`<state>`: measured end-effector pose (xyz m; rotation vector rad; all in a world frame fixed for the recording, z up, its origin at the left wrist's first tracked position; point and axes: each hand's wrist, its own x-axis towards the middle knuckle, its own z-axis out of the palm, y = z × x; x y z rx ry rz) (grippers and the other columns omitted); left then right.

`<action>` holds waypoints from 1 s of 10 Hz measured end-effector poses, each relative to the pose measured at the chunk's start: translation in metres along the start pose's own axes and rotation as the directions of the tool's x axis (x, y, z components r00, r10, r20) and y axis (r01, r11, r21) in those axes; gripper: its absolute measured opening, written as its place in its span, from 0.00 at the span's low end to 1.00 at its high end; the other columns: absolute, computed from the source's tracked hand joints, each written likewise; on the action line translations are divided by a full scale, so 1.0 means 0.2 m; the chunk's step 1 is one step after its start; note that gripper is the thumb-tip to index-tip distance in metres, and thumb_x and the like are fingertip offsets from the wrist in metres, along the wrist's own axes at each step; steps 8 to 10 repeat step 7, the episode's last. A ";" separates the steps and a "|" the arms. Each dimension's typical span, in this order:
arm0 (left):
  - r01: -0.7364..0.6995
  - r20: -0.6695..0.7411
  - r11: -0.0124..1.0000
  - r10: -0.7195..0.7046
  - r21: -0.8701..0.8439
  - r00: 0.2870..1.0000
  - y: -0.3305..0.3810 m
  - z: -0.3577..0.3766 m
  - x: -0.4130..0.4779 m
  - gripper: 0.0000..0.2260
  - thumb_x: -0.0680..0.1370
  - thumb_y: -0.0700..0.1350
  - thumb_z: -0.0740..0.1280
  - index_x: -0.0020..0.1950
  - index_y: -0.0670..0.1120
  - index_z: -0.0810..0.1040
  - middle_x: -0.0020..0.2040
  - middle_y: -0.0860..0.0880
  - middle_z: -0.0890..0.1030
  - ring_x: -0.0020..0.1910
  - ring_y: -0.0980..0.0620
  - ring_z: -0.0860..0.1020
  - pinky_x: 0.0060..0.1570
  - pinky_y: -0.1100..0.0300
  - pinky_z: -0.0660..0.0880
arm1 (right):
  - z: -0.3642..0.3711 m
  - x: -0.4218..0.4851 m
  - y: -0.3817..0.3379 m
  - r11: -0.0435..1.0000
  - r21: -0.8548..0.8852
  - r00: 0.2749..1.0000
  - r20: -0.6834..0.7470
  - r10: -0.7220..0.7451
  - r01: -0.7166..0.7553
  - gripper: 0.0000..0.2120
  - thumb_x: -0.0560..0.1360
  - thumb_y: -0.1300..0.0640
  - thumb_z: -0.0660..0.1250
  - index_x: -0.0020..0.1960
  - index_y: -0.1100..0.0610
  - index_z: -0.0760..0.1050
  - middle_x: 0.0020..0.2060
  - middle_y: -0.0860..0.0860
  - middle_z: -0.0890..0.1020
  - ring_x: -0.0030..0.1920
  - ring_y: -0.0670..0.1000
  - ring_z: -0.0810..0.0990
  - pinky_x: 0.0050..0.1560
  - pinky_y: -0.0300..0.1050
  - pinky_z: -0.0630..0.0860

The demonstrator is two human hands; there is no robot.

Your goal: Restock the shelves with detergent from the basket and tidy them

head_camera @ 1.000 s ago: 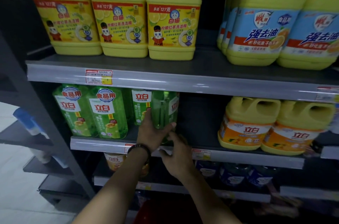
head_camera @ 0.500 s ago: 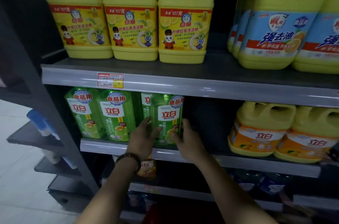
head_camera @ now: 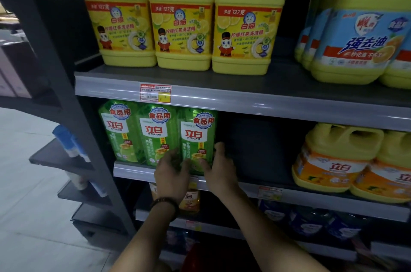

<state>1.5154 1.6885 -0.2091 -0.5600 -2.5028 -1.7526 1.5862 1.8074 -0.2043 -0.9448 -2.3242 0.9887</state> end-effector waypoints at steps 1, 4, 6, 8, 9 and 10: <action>-0.007 0.018 1.000 0.007 -0.013 1.000 0.00 -0.01 0.01 0.19 0.79 0.45 0.74 0.69 0.46 0.79 0.62 0.46 0.84 0.57 0.46 0.83 0.59 0.46 0.82 | 0.00 0.02 -0.03 1.000 0.009 1.000 0.025 0.016 -0.017 0.24 0.81 0.51 0.72 0.70 0.49 0.62 0.63 0.56 0.83 0.60 0.61 0.84 0.53 0.58 0.84; -0.073 0.129 0.992 0.059 0.105 0.990 0.07 -0.08 -0.01 0.19 0.79 0.44 0.74 0.69 0.42 0.77 0.61 0.43 0.84 0.58 0.41 0.82 0.56 0.53 0.78 | -0.11 -0.04 -0.03 0.999 -0.023 0.975 0.220 -0.039 0.046 0.27 0.83 0.50 0.69 0.77 0.50 0.61 0.69 0.54 0.80 0.65 0.59 0.82 0.61 0.55 0.81; -0.247 0.340 0.951 0.173 0.187 0.924 0.11 -0.19 -0.16 0.13 0.79 0.46 0.72 0.64 0.49 0.80 0.57 0.49 0.84 0.56 0.46 0.84 0.55 0.51 0.81 | -0.38 -0.27 0.03 0.979 -0.167 0.958 0.279 -0.065 0.115 0.30 0.85 0.46 0.64 0.84 0.52 0.60 0.77 0.57 0.73 0.76 0.60 0.72 0.71 0.52 0.73; -0.360 0.515 0.894 0.184 0.267 0.838 0.16 -0.21 -0.27 0.10 0.80 0.51 0.71 0.61 0.53 0.80 0.59 0.52 0.84 0.54 0.48 0.84 0.56 0.51 0.80 | -0.49 -0.39 0.09 0.963 -0.222 0.958 0.271 -0.091 0.154 0.29 0.86 0.43 0.62 0.83 0.53 0.62 0.79 0.56 0.71 0.77 0.59 0.69 0.73 0.53 0.71; -0.360 0.515 0.894 0.184 0.267 0.838 0.16 -0.21 -0.27 0.10 0.80 0.51 0.71 0.61 0.53 0.80 0.59 0.52 0.84 0.54 0.48 0.84 0.56 0.51 0.80 | -0.49 -0.39 0.09 0.963 -0.222 0.958 0.271 -0.091 0.154 0.29 0.86 0.43 0.62 0.83 0.53 0.62 0.79 0.56 0.71 0.77 0.59 0.69 0.73 0.53 0.71; -0.360 0.515 0.894 0.184 0.267 0.838 0.16 -0.21 -0.27 0.10 0.80 0.51 0.71 0.61 0.53 0.80 0.59 0.52 0.84 0.54 0.48 0.84 0.56 0.51 0.80 | -0.49 -0.39 0.09 0.963 -0.222 0.958 0.271 -0.091 0.154 0.29 0.86 0.43 0.62 0.83 0.53 0.62 0.79 0.56 0.71 0.77 0.59 0.69 0.73 0.53 0.71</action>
